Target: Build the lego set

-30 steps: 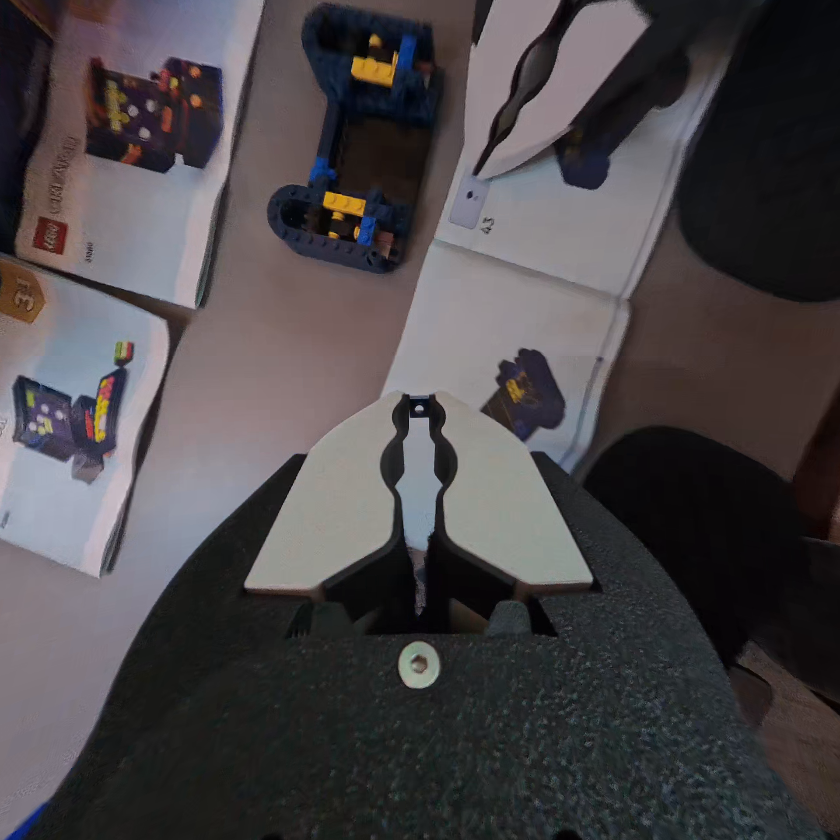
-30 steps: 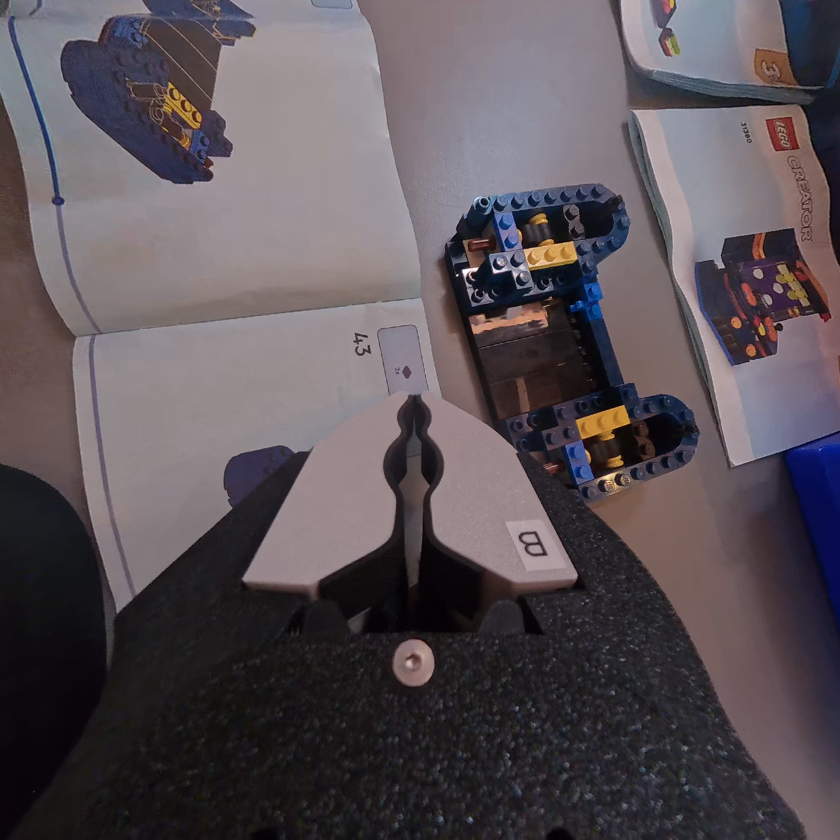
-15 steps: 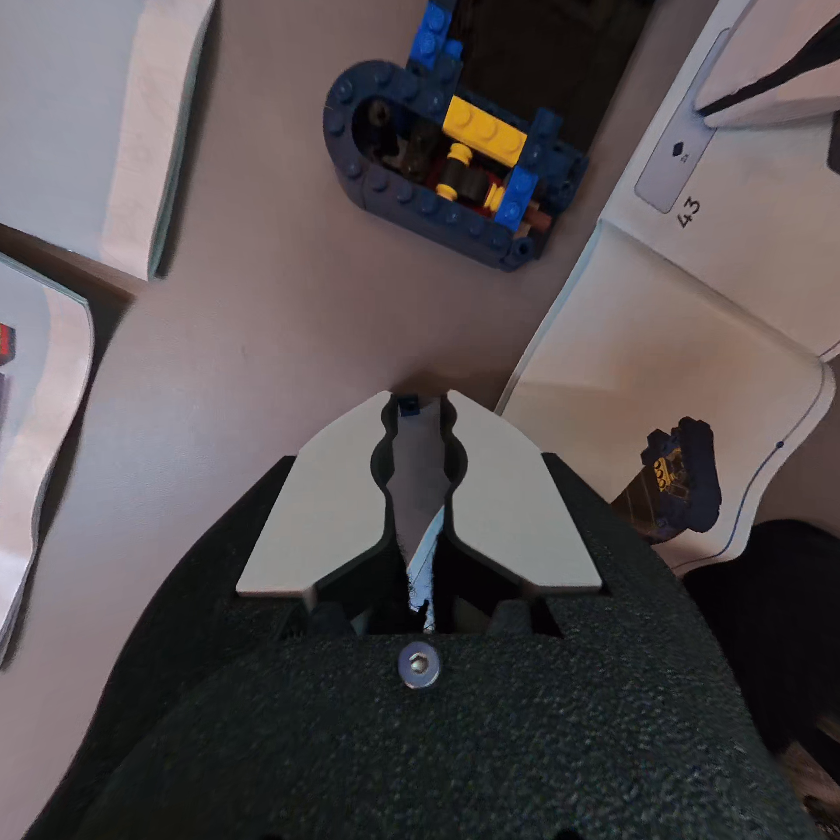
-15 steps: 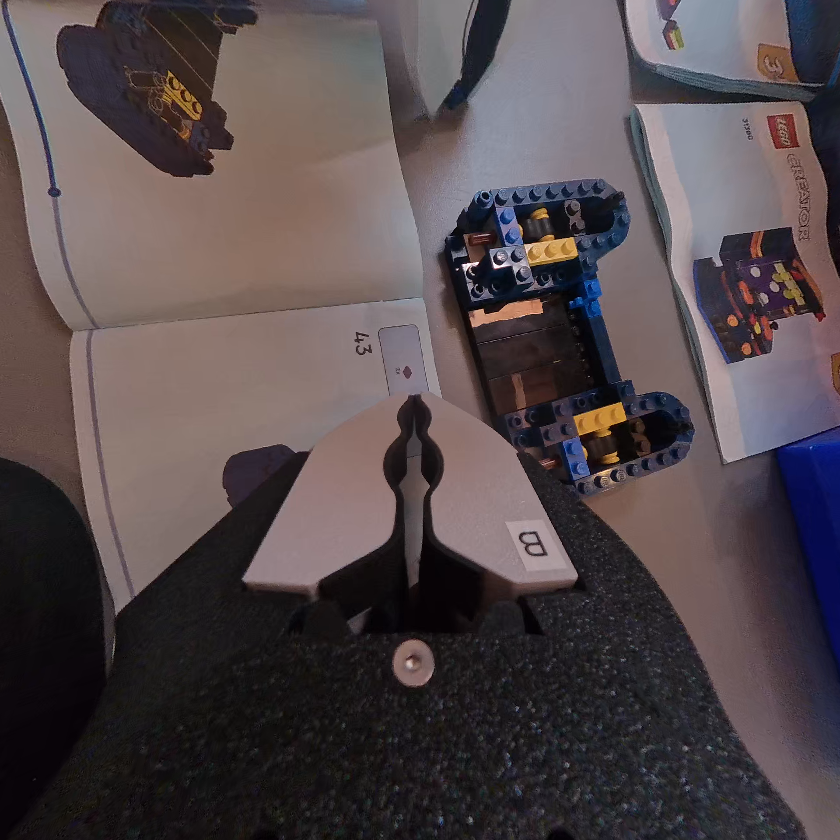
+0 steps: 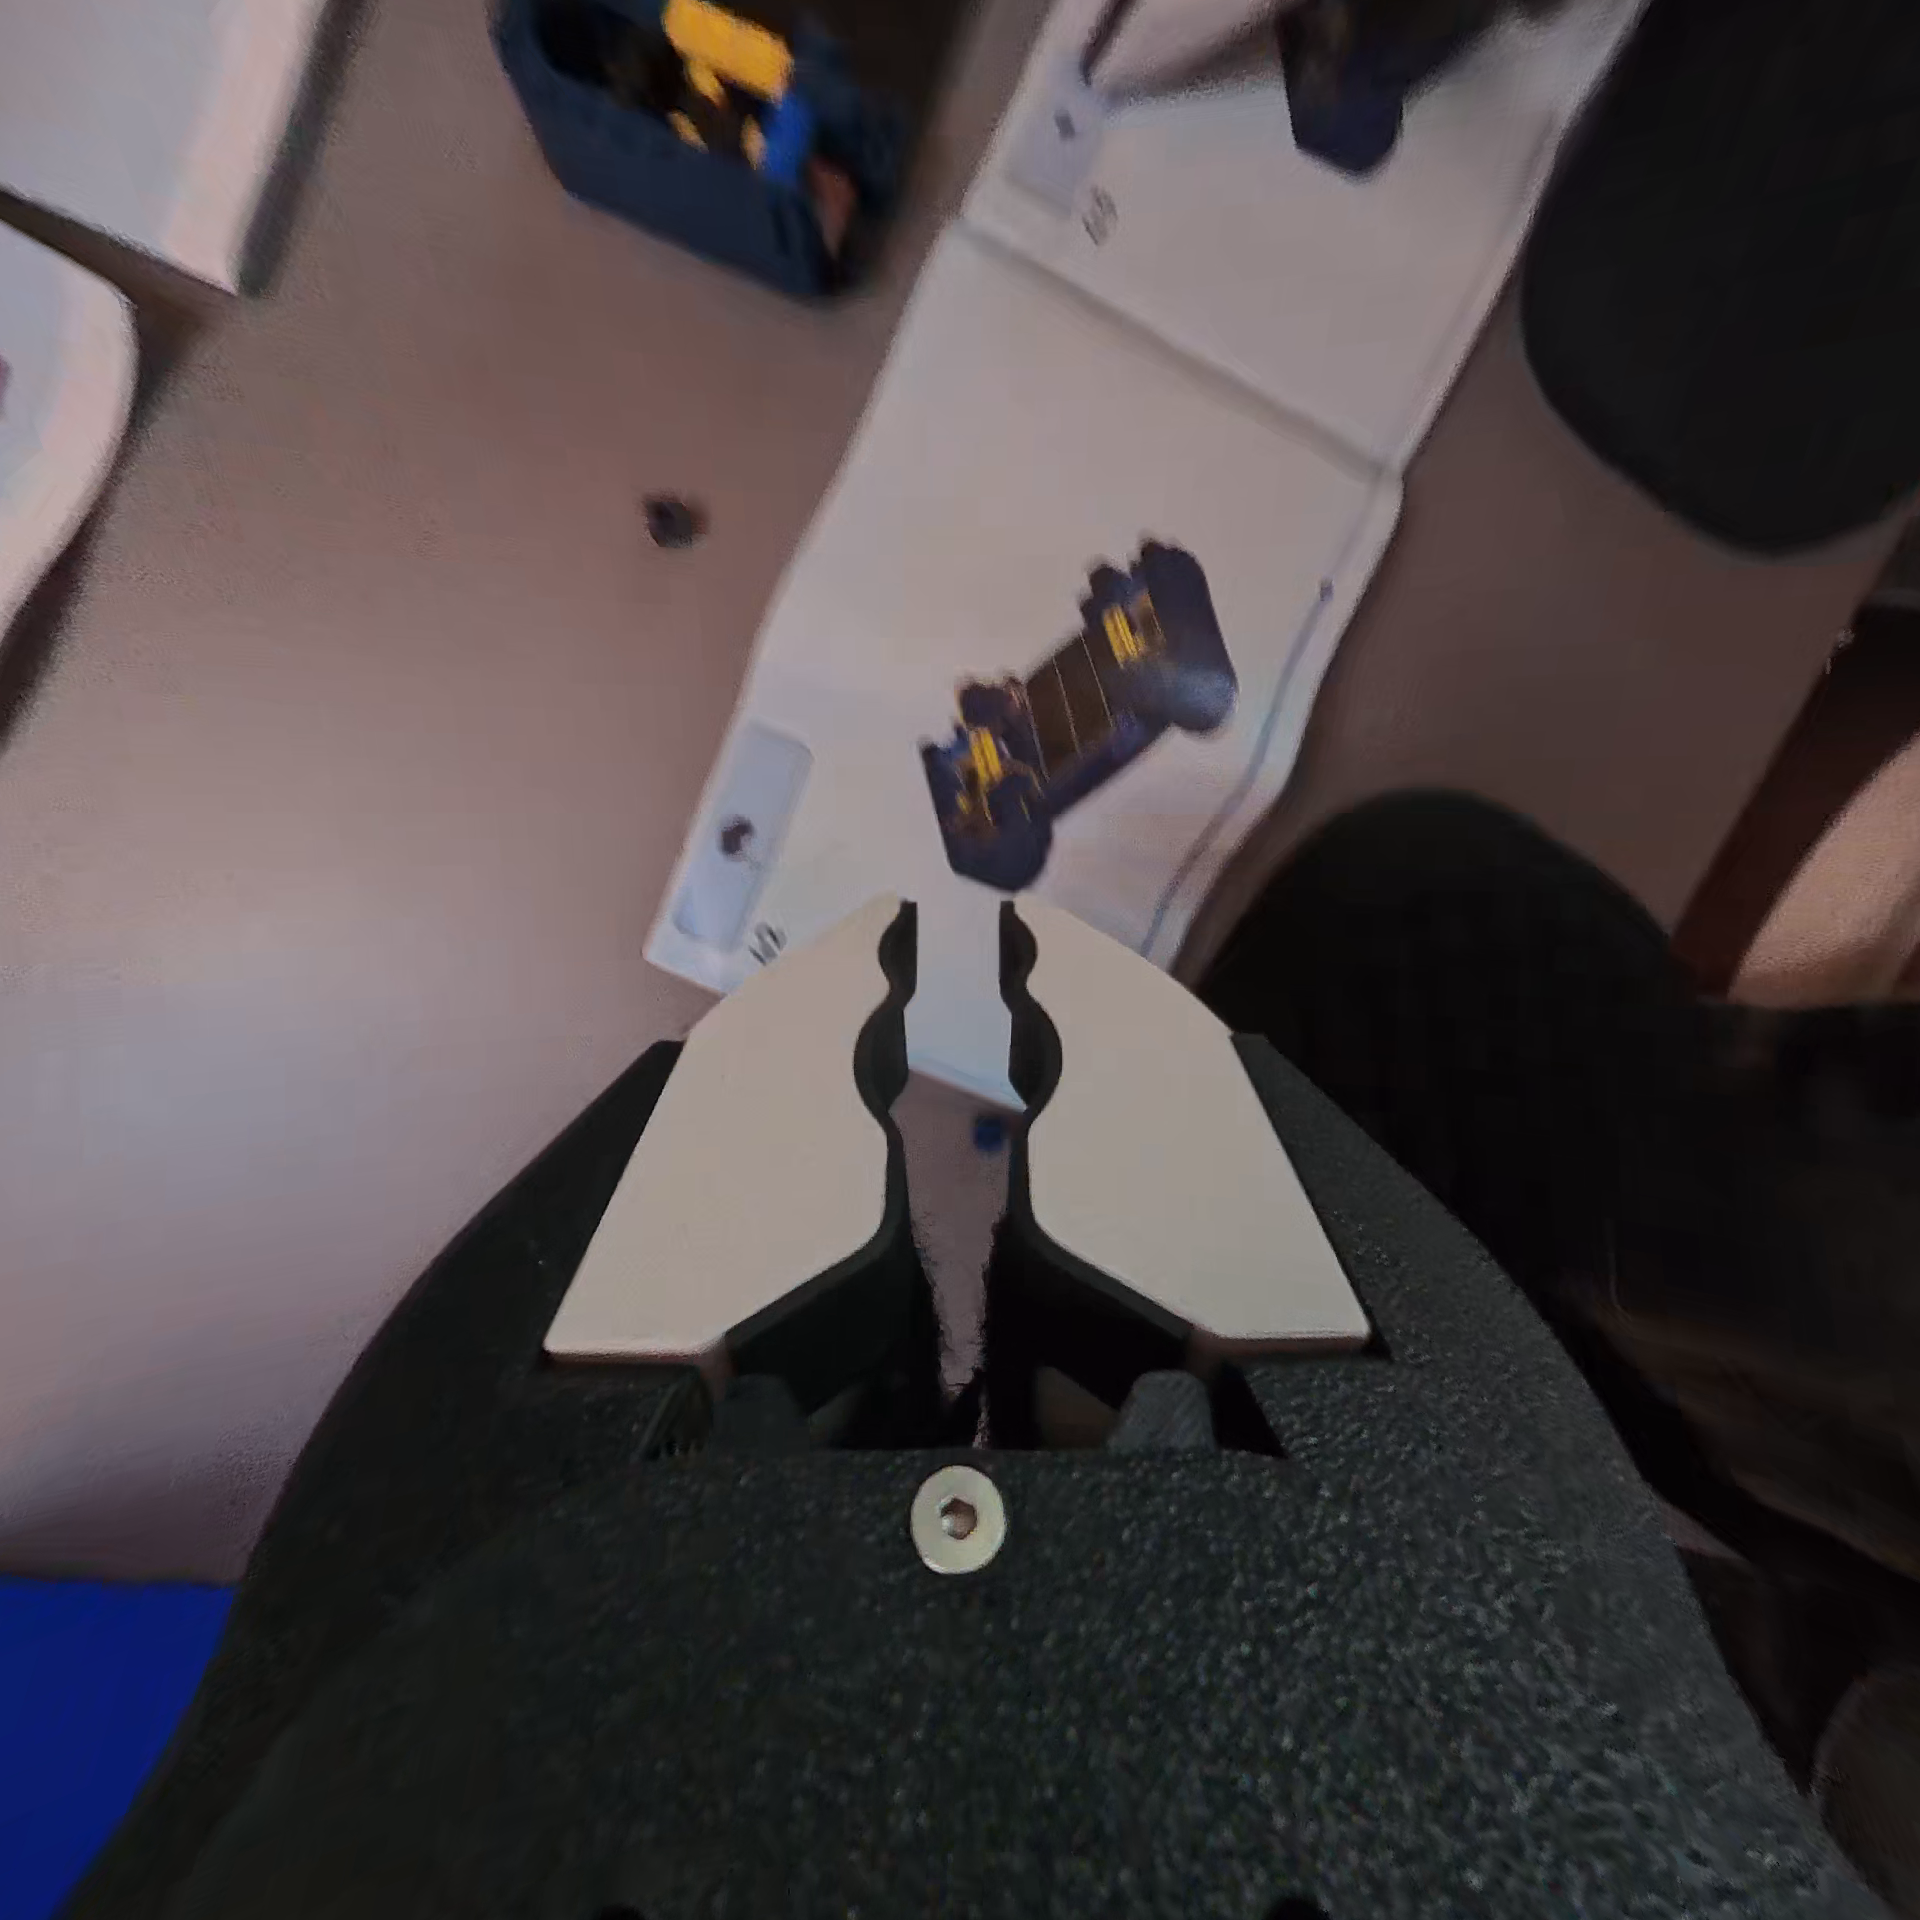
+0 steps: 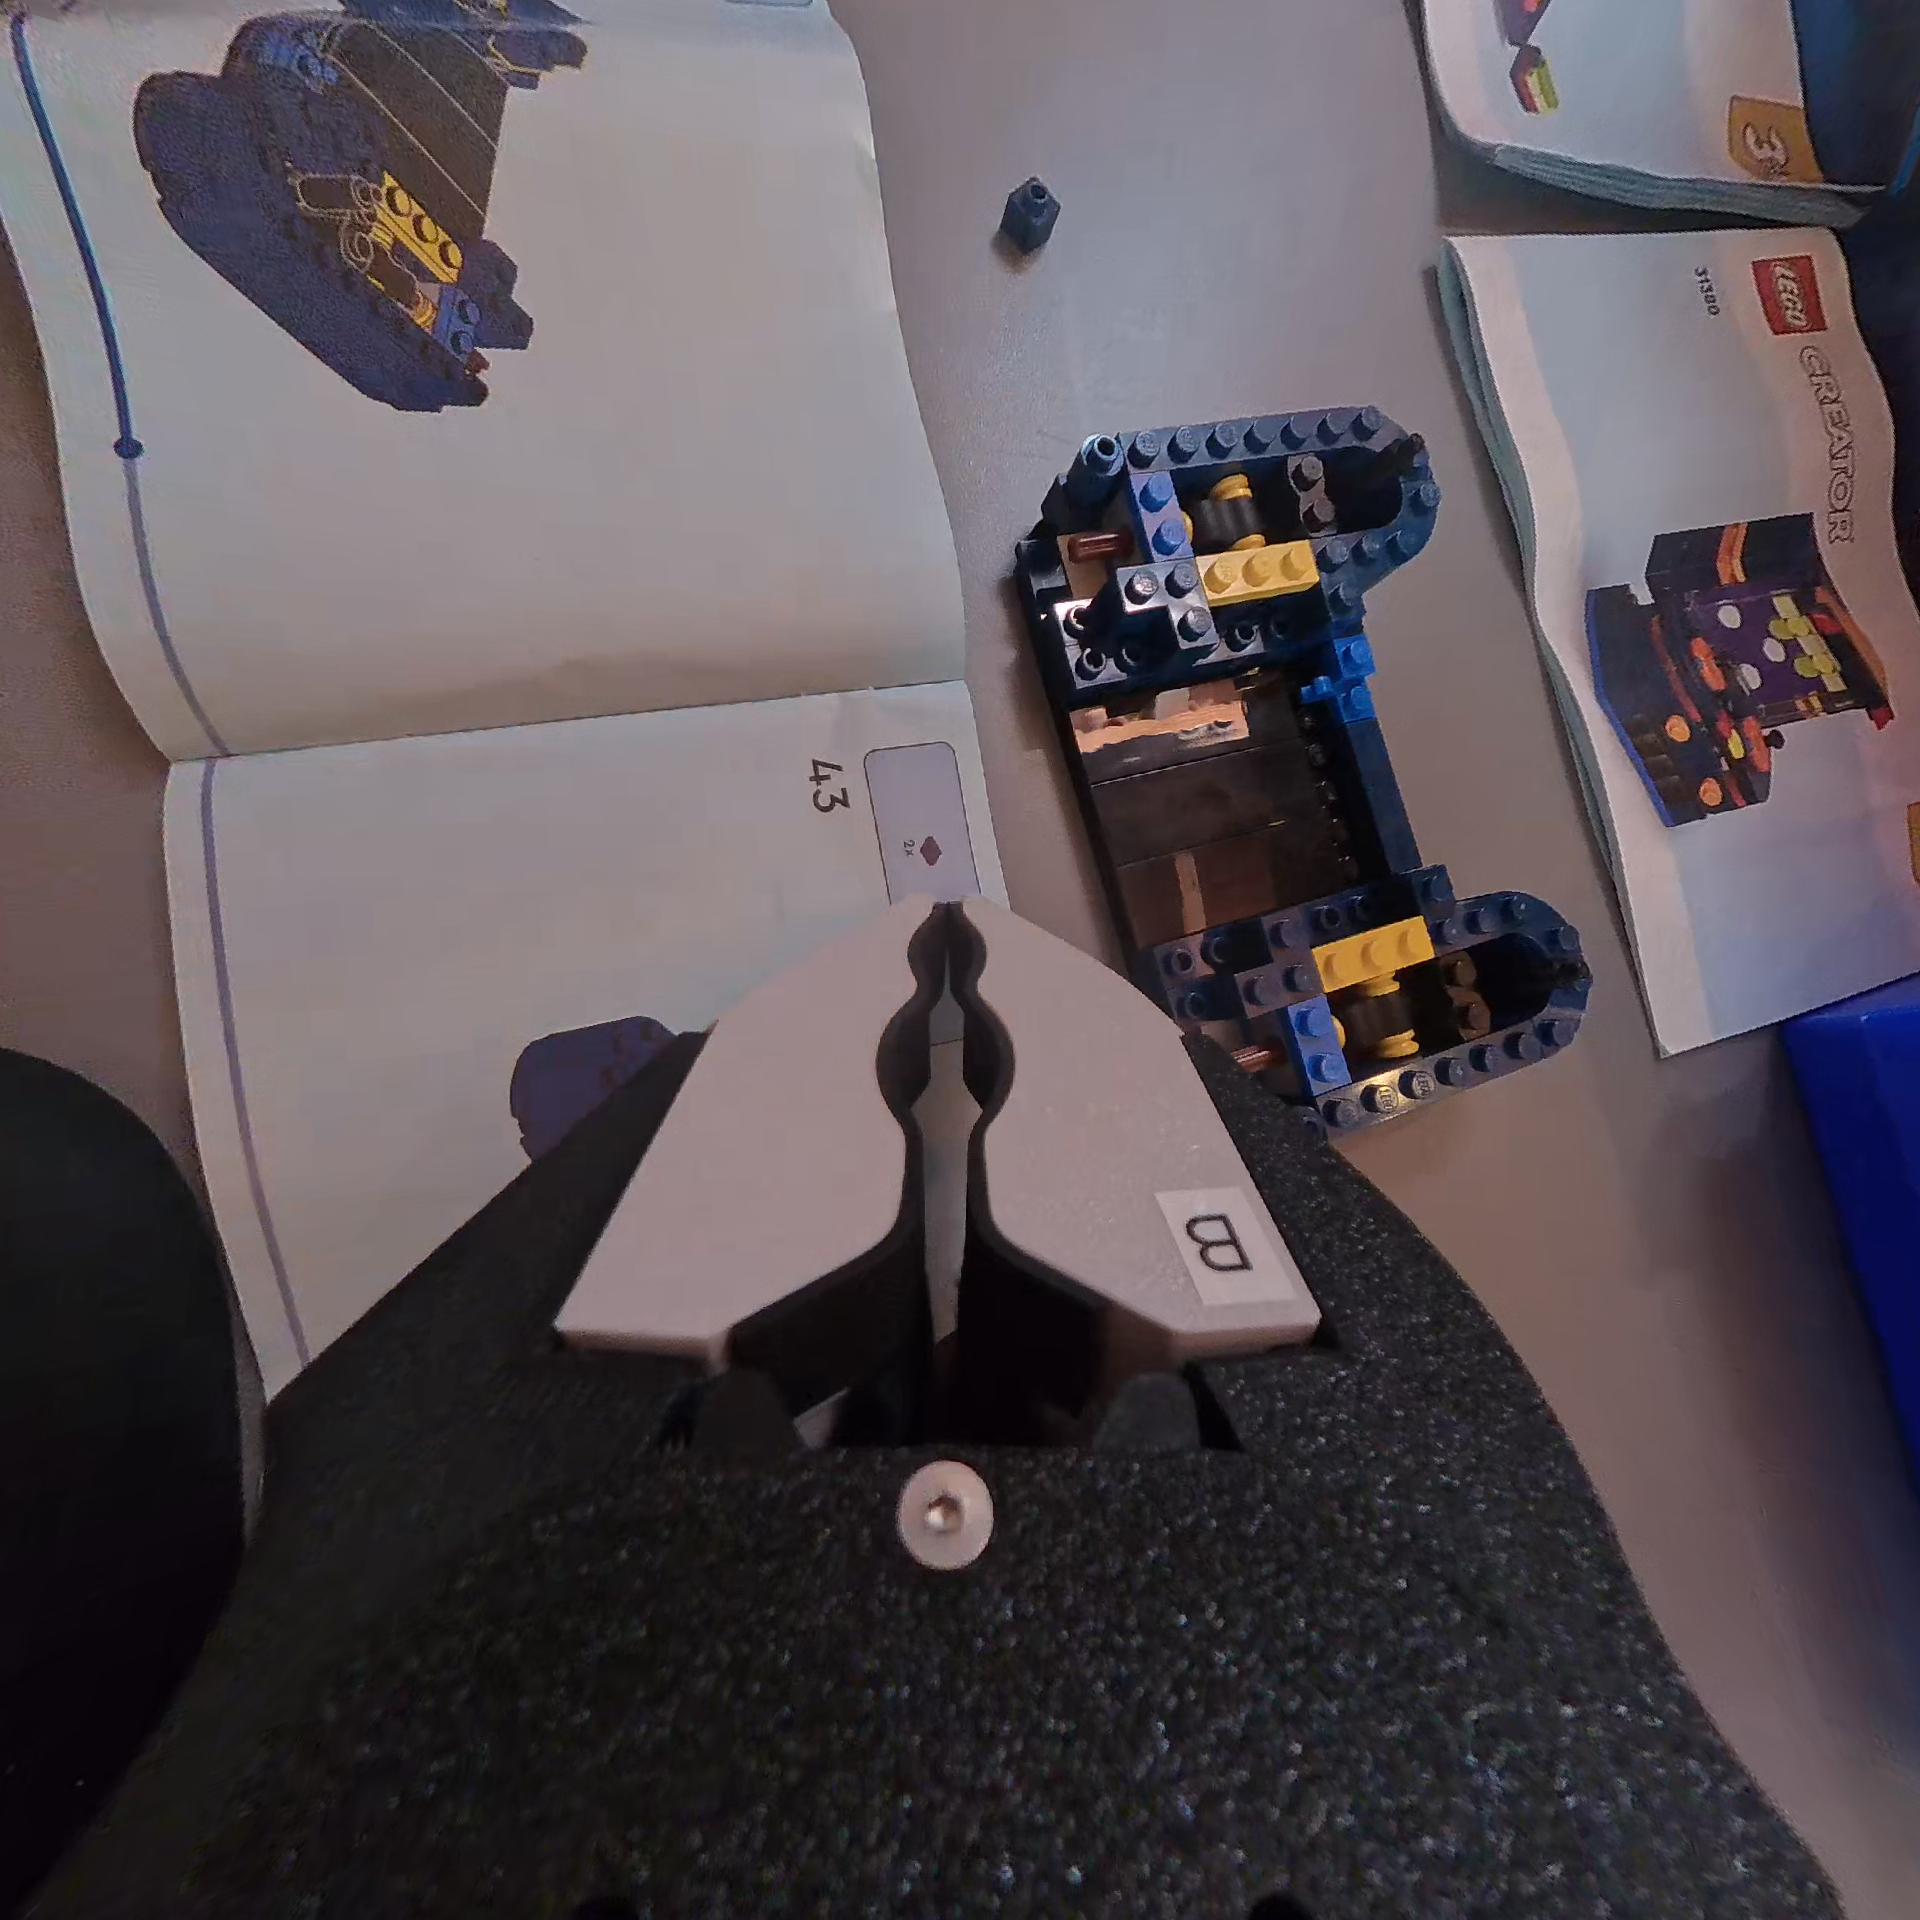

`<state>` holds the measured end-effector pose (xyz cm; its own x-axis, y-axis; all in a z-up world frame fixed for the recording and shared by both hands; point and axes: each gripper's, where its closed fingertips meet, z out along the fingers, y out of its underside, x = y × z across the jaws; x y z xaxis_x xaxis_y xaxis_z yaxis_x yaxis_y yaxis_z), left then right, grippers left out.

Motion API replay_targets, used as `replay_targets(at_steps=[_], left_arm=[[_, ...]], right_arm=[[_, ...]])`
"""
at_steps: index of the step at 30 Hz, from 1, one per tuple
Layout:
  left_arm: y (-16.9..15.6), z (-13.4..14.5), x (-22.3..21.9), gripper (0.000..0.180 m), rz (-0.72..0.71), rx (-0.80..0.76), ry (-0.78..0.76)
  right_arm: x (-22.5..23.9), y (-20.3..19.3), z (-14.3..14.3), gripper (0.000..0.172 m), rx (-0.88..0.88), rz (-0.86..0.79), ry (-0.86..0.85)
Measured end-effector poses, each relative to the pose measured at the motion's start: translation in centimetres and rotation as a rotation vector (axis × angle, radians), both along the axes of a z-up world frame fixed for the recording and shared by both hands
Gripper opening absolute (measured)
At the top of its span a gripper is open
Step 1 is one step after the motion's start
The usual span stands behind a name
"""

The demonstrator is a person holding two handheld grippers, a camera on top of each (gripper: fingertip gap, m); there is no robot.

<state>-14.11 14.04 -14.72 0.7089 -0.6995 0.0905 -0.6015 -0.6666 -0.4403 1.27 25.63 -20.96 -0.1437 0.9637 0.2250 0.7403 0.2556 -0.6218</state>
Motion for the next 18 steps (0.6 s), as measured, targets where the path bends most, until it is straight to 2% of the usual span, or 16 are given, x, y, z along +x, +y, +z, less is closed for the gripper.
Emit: replay_targets(at_steps=[3,6,10,18], left_arm=[[-4.4,-2.4,-1.6,0.014,0.019,-0.096,0.065],[-6.4,-4.0,-3.4,0.015,0.093,-0.133,0.119],[-5.9,-4.1,-4.1,0.014,0.153,-0.058,0.102],[-5.7,-6.0,-3.7,0.016,0.100,-0.046,0.071]], right_arm=[[0.0,0.0,0.0,0.000,0.000,-0.001,0.001],[0.0,0.0,0.0,0.000,-0.003,-0.003,0.003],[0.0,0.0,0.0,0.000,-0.018,-0.005,0.012],[0.0,0.0,0.0,0.000,-0.018,-0.005,0.012]])
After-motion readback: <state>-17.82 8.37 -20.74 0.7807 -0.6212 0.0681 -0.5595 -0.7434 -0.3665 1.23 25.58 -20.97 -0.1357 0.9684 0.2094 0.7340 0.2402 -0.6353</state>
